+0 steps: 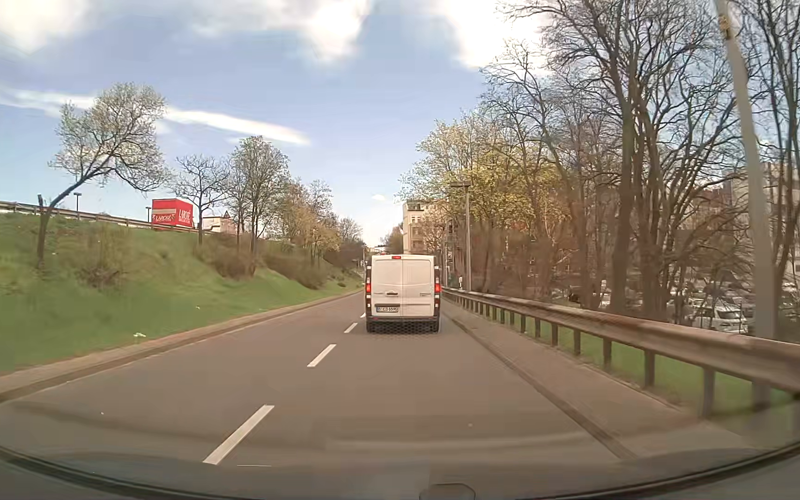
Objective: Follow the waypoints while adhering to traffic rules and regulations
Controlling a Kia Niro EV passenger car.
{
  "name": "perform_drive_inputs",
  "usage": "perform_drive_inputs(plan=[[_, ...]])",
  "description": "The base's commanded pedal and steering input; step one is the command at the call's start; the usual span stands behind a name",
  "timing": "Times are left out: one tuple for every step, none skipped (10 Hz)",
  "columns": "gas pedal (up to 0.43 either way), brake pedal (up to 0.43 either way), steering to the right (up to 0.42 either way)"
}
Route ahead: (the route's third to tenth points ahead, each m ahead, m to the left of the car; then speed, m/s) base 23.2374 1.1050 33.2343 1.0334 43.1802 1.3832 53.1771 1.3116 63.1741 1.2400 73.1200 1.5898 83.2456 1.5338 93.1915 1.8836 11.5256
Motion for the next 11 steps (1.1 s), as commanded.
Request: perform_drive_inputs(plan=[[0.000, 0.098, -0.001], [0.000, 0.116, -0.003], [0.000, 0.146, -0.004], [0.000, 0.159, -0.004], [0.000, 0.171, -0.004], [0.000, 0.177, -0.004], [0.000, 0.171, -0.004], [0.000, 0.177, -0.004], [0.000, 0.165, -0.004], [0.000, 0.165, -0.003], [0.000, 0.159, -0.002]])
